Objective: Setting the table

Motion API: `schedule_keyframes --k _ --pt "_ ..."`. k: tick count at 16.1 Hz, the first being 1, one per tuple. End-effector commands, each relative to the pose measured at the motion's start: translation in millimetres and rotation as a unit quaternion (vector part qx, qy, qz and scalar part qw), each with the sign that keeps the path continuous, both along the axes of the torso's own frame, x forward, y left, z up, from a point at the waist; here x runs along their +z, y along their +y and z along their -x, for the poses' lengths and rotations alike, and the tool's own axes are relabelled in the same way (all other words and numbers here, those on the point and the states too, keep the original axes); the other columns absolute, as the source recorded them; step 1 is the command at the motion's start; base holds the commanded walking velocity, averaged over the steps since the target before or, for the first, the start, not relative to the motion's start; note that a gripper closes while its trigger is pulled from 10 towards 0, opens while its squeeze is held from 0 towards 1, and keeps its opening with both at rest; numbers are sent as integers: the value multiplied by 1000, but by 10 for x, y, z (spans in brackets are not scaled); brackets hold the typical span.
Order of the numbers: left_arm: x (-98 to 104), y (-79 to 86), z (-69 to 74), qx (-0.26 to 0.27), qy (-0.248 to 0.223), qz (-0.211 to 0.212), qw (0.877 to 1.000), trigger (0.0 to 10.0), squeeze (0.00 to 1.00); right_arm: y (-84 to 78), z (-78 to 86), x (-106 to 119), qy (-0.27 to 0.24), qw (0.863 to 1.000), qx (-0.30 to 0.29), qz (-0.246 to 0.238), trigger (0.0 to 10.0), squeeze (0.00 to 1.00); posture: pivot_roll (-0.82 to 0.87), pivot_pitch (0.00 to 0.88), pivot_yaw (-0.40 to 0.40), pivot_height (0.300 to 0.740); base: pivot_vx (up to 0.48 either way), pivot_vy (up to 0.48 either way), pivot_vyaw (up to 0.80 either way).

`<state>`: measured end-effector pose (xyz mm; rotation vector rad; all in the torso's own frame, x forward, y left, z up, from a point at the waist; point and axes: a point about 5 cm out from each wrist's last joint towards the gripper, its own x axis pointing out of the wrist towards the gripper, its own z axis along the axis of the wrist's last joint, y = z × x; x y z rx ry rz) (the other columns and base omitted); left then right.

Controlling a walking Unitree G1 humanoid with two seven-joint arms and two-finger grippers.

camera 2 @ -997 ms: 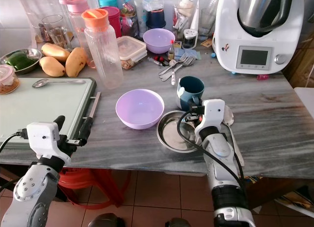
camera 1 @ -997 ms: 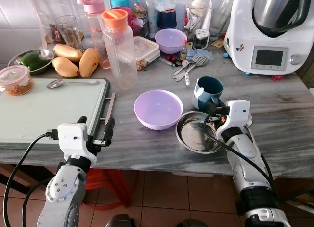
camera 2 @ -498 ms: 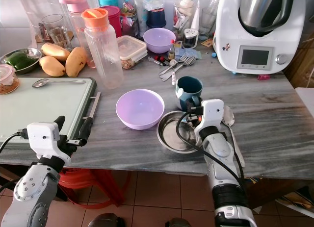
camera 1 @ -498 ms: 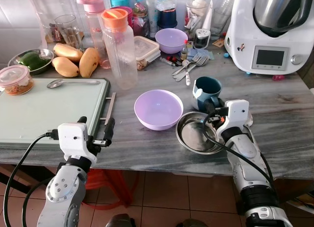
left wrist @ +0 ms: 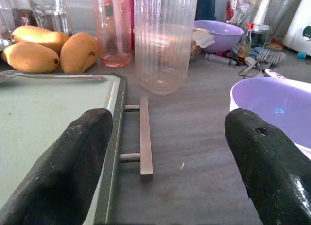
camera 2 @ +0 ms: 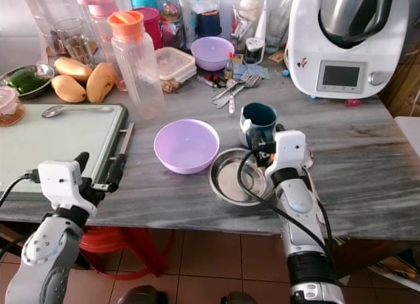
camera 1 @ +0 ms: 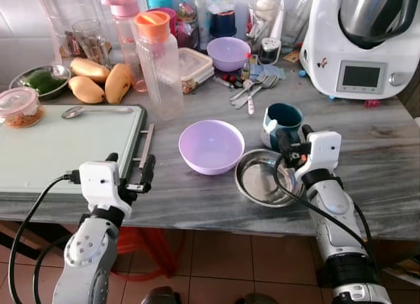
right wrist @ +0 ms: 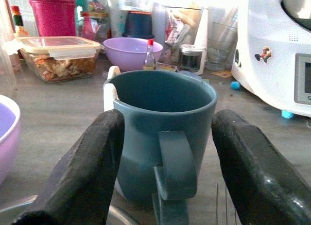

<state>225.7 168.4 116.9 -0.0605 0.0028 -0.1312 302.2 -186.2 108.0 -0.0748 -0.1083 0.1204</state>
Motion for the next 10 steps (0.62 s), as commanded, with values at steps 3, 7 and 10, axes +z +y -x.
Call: schedule_keyframes --k 3,7,10 --pt "3 -5 -32 1 -5 -2 1000 10000 0 48 37 105 -31 999 -1 23 10000 1000 64 0 32 740 0 0 0" --pt "-11 -14 -71 4 -8 3 1000 10000 0 89 108 324 -90 994 -27 56 10000 1000 54 0 27 740 0 0 0" --pt "-19 -44 -107 4 -11 7 1000 10000 0 91 185 389 -109 989 -46 87 10000 1000 42 0 21 740 0 0 0"
